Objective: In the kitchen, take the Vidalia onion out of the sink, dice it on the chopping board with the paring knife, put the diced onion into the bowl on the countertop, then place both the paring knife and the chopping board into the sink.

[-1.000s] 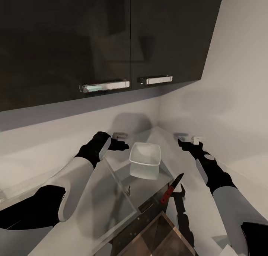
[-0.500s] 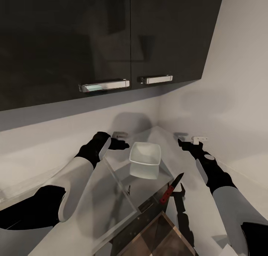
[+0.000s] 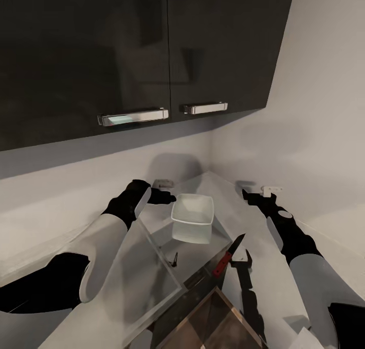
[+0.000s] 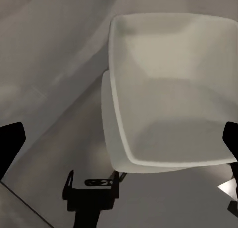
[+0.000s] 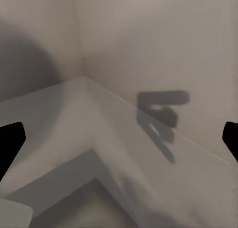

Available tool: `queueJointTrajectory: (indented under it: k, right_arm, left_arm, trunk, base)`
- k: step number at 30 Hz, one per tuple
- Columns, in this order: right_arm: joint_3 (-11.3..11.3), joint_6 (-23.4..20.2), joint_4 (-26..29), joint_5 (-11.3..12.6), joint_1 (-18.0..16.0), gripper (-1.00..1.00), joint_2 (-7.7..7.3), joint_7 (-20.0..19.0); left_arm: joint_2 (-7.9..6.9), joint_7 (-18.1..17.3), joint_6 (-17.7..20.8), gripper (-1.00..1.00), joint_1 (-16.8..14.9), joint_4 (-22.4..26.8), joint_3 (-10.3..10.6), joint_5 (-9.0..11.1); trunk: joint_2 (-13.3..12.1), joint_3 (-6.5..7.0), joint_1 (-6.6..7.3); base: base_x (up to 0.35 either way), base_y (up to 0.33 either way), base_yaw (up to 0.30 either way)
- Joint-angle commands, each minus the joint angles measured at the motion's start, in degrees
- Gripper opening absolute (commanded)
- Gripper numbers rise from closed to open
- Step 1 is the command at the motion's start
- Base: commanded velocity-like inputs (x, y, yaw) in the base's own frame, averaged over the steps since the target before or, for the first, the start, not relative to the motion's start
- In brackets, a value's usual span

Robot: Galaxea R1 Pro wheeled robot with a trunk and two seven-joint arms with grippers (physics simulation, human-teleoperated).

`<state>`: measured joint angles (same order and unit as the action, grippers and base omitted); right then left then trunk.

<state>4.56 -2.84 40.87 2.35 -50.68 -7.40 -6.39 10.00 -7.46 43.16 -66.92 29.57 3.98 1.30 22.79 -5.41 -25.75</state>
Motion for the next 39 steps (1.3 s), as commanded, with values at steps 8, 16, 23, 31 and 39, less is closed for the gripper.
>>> queueJointTrajectory:
  k: [8, 16, 23, 31, 39]
  right_arm:
    - [0.2, -0.3, 0.1, 0.2, 0.0, 1.0, 0.02, -0.4]
    - [0.2, -0.2, 0.1, 0.2, 0.0, 1.0, 0.02, -0.4]
    - [0.2, -0.2, 0.1, 0.2, 0.0, 1.0, 0.02, -0.4]
    - [0.2, -0.2, 0.1, 0.2, 0.0, 1.0, 0.02, -0.4]
    - [0.2, -0.2, 0.1, 0.2, 0.0, 1.0, 0.02, -0.4]
  left_arm:
    - [0.0, 0.0, 0.3, 1.0, -0.1, 0.0, 0.1, 0.1]
    - [0.0, 0.0, 0.3, 1.0, -0.1, 0.0, 0.1, 0.1]
    - [0.0, 0.0, 0.3, 1.0, -0.1, 0.0, 0.1, 0.1]
    - [0.0, -0.1, 0.0, 1.0, -0.1, 0.0, 0.1, 0.1]
    - [0.0, -0.3, -1.2, 1.0, -0.1, 0.0, 0.1, 0.2]
  trunk:
    - [0.1, -0.46, -0.04]
    - [0.1, -1.19, -0.04]
    - [0.1, -1.84, -0.04]
    - [0.1, -2.59, -0.04]
    - [0.1, -2.79, -0.04]
  base:
    - [0.0, 0.0, -0.003]
    - [0.0, 0.0, 0.0]
    - [0.0, 0.0, 0.0]
    - [0.0, 0.0, 0.0]
    - [0.0, 0.0, 0.0]
